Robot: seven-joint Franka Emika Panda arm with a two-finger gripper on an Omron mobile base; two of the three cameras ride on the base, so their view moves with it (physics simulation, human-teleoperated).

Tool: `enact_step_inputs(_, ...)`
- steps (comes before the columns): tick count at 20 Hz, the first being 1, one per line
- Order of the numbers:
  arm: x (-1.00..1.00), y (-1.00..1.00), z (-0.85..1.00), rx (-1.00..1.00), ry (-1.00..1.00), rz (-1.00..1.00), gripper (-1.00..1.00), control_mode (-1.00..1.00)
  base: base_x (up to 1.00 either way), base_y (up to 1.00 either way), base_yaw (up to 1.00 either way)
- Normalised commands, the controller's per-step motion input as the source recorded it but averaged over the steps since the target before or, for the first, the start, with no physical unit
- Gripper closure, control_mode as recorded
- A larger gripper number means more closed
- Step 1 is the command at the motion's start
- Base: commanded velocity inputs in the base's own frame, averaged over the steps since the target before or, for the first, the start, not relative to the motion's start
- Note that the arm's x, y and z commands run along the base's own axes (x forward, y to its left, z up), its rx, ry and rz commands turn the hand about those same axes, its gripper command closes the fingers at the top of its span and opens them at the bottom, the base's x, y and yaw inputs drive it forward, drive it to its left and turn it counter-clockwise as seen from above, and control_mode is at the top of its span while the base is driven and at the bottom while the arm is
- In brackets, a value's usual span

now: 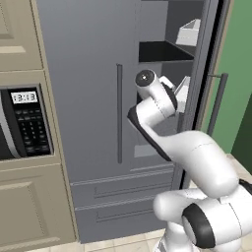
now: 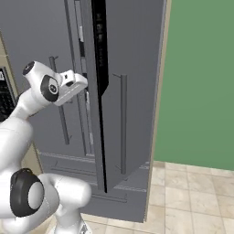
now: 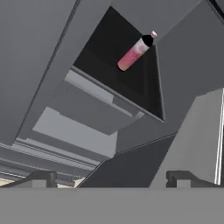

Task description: Open the fridge, grab two sodas, and place both sodas inside the bowl with ice on the dining counter.

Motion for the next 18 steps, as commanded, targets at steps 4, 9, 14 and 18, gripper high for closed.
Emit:
enact_step_inputs(4,0.31,-0.57,-0.01,-0.02,0.05,-0.05,-1.00,-1.00,0.00,0.00,0.00)
enact_step_inputs(9,0.13,-0.68,-0.04,0.00,0.07,-0.12,-1.00,-1.00,0.00,0.00,0.00)
enact_step_inputs(14,-0.05,-0.81,-0.13,0.00,0.02,-0.13,-1.00,-1.00,0.00,0.00,0.00)
enact_step_inputs(18,-0.21,-0.74,-0.22,0.00,0.00,-0.13,-1.00,-1.00,0.00,0.00,0.00)
